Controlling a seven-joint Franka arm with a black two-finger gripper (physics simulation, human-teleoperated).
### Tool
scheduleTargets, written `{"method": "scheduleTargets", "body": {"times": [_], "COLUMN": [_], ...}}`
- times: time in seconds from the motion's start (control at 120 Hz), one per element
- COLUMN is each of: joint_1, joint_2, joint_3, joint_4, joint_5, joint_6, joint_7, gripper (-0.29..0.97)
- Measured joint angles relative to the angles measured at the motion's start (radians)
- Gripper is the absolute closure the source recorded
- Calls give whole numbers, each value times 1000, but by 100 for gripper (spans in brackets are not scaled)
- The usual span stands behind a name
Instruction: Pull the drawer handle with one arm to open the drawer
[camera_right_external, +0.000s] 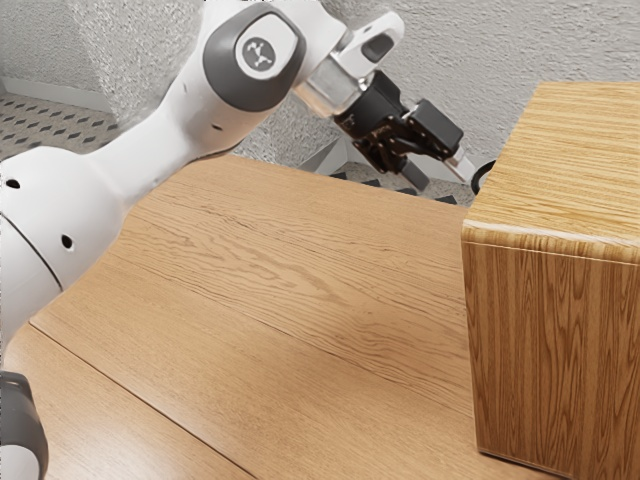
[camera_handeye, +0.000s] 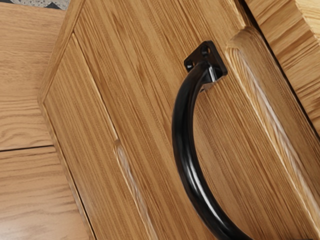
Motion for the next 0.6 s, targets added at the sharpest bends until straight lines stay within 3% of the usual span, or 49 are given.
{"method": "scheduleTargets", "body": {"times": [0.6], "joint_1": [1], "joint_2": [17], "joint_3": [-13], "joint_4": [-6], "joint_5": [-6], "joint_6": [18], "joint_7": [8], "gripper": [0]}}
